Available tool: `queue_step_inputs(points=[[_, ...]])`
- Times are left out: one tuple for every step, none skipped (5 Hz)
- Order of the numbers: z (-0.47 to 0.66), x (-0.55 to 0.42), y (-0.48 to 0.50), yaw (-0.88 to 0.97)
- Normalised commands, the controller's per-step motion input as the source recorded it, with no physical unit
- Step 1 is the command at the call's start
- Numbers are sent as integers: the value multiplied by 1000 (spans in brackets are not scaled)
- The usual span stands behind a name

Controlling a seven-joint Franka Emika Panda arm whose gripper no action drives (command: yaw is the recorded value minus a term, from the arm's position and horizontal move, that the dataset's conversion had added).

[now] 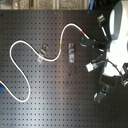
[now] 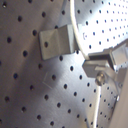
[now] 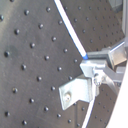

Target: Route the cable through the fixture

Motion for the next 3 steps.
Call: queue_step_inputs(points=[[260,-114,-35,0],[356,-147,-82,0],[430,-204,-144,0]])
